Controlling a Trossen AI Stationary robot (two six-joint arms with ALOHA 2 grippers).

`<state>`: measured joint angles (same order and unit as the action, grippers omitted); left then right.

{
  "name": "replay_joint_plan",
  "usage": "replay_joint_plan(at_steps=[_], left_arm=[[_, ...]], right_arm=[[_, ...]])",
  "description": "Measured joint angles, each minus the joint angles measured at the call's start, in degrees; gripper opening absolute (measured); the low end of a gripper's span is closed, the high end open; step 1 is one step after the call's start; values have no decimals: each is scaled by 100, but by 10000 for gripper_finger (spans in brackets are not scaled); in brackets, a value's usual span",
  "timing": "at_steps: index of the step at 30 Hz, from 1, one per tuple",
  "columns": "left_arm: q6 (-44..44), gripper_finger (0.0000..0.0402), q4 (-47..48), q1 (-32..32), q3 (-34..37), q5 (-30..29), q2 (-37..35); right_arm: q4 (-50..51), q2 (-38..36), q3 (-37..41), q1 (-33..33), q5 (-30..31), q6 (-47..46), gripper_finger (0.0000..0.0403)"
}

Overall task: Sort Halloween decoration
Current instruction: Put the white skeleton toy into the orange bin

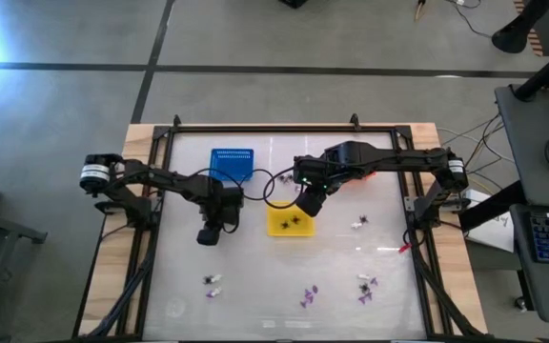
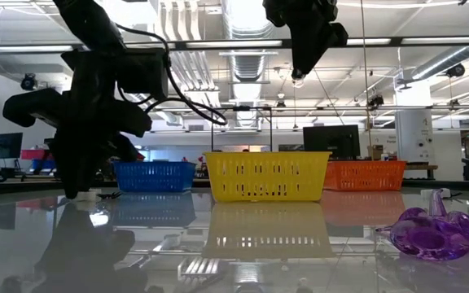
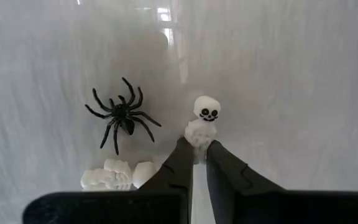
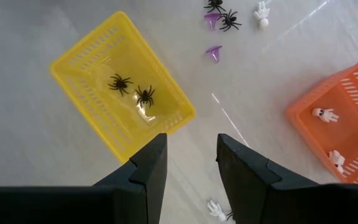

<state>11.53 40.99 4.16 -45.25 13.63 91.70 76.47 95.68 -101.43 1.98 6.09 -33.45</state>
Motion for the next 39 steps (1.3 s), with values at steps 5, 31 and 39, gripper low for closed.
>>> replay_joint_plan(at_steps=[5,31,39], left_arm=[[0,2,9,-2,7,-1,-127],[-35,0,13,470,-714,31,-1837],[150,0,-111,810,-1199,20,-1734]], right_arm=[[0,0,0,0,0,-2,132],[-576,0,0,0,-386,814,132],[-2229,0,0,1,-1113,2264,132]])
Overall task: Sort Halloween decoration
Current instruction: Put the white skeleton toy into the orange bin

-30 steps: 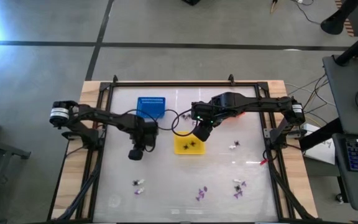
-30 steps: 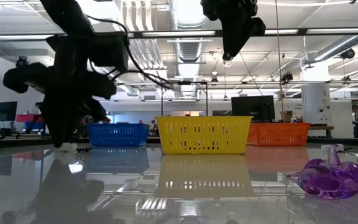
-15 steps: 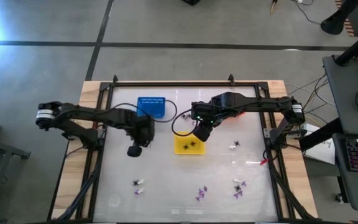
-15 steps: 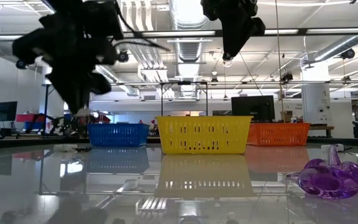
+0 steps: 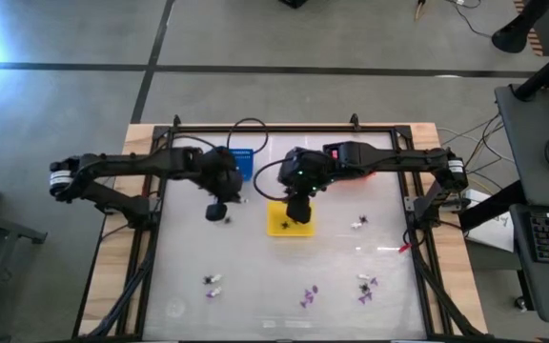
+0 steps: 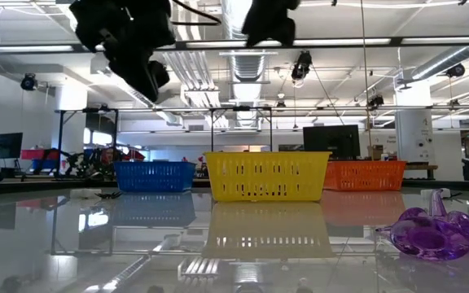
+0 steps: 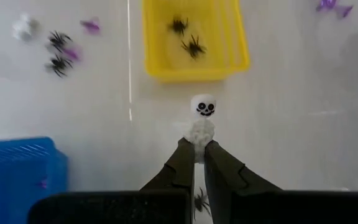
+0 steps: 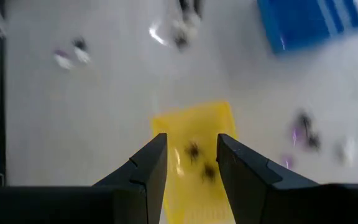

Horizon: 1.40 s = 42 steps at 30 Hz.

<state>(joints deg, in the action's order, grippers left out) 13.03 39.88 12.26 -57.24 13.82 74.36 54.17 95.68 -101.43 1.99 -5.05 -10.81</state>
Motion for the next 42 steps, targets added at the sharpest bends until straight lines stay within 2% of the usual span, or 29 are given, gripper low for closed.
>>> replay_joint_plan(at_steps=[8,13,21,30,42], left_arm=[[152,0,-127,30,-417,2,25],[212,0,-224,36,-620,7,29],[253,0,-206,38,-685,20,29],[298,0,-241,36,-683,22,38],[302,0,-351,38,-683,22,40]], right_arm=[[-684,172,0,3,11,1125,132],[-979,483,2,14,20,1508,132],[-1492,802,2,21,394,1532,132],[-1927,804,2,98,416,1379,132],[-1939,806,15,124,416,1224,132]])
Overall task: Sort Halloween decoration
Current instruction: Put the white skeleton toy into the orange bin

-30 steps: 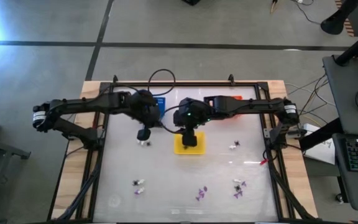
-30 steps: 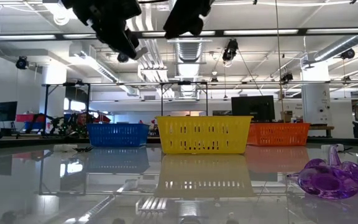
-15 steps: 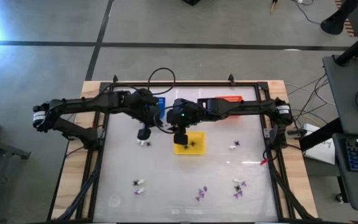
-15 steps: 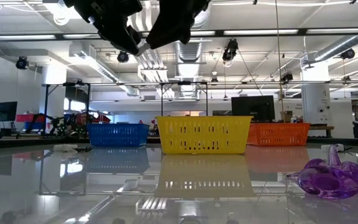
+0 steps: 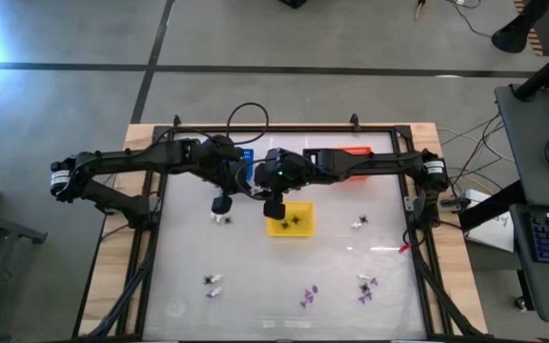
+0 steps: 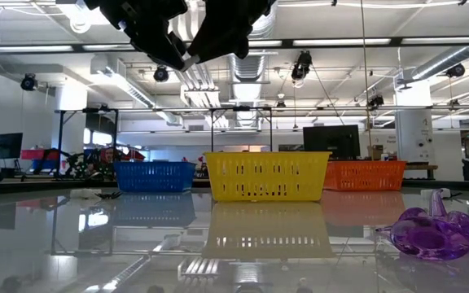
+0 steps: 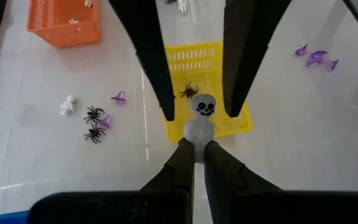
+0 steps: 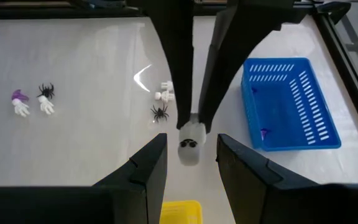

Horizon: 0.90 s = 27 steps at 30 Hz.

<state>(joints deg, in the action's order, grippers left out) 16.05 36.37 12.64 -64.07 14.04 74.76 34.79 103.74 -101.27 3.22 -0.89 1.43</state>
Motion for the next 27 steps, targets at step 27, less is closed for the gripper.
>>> replay_joint_plan(at_steps=[27], left_arm=[[-1,0,-293,47,4,-129,9]], right_arm=[[50,-2,44,160,-41,-193,19]])
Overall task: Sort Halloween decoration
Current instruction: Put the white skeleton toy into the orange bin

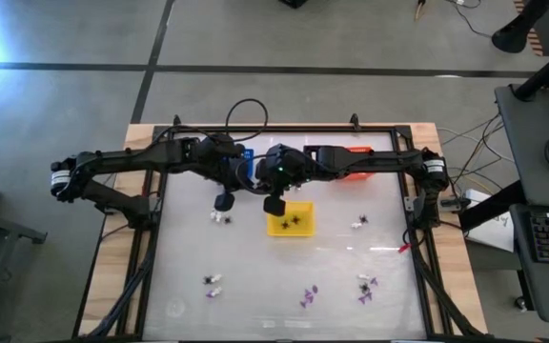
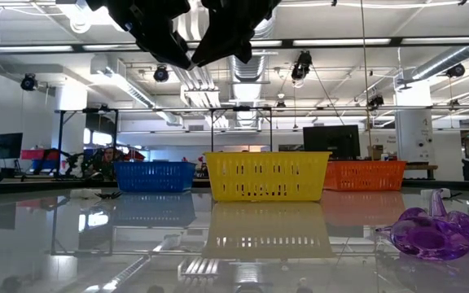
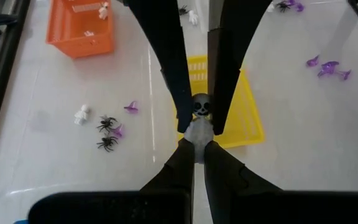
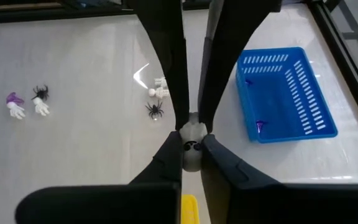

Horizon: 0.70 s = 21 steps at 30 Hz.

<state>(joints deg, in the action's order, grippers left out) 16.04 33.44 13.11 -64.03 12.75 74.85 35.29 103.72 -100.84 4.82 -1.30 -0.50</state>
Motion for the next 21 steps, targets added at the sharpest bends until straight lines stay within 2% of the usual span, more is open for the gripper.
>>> replay_joint_plan(at_steps=[4,8,17,21], left_arm=[[4,0,-36,4,0,-320,0],[4,7,-37,2,0,-323,0],[0,69,121,6,0,-389,0],[2,93,208,8,0,-432,-2]], right_arm=[[2,0,0,11,28,-164,17],[38,0,0,6,24,-328,15],[252,0,7,-2,-10,-1090,14],[720,0,7,-5,340,-1304,14]])
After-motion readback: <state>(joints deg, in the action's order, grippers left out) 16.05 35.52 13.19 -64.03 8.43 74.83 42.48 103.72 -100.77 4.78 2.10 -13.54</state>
